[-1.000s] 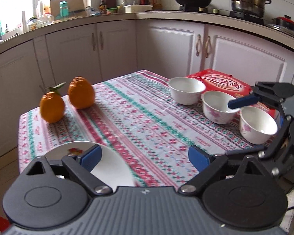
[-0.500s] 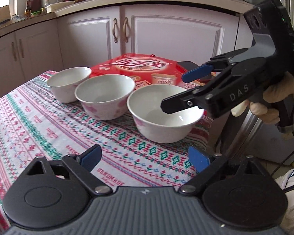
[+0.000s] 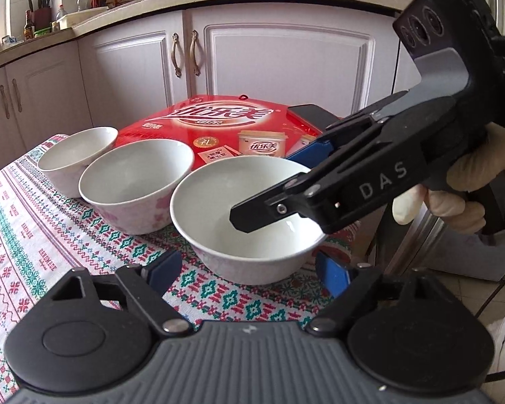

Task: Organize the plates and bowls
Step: 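Grasp the rim of a white bowl with the right tool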

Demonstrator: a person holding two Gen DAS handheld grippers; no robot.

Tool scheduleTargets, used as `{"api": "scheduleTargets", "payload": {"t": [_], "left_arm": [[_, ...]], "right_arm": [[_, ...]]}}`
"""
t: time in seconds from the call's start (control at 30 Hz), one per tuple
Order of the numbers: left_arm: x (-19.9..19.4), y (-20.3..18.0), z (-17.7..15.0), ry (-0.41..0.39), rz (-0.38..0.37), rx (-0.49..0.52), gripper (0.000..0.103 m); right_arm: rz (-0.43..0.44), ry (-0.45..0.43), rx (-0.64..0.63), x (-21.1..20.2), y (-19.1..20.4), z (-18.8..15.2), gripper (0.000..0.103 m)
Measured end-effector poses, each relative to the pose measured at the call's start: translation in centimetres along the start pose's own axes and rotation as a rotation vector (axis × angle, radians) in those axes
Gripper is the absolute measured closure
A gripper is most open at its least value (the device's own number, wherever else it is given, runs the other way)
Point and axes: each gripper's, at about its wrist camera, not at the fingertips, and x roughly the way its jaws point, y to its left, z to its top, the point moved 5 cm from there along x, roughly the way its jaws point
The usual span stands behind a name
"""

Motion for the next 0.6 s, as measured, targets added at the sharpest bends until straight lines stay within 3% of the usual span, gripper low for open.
{"api": "scheduleTargets", "payload": {"t": [0.33,0.6], "left_arm": [[0.3,0.1,0.2,0.004,-0.019,-0.01,0.021],[-2.4,0.9,-0.3,0.0,0.002,-0.039,0.021]], "right_arm": [[0.0,0.003,-0.011,-0.3,0.7,0.3,0.025],[0.026,0.005,-0.057,-0.7,2.7,0.8,0.025]]}}
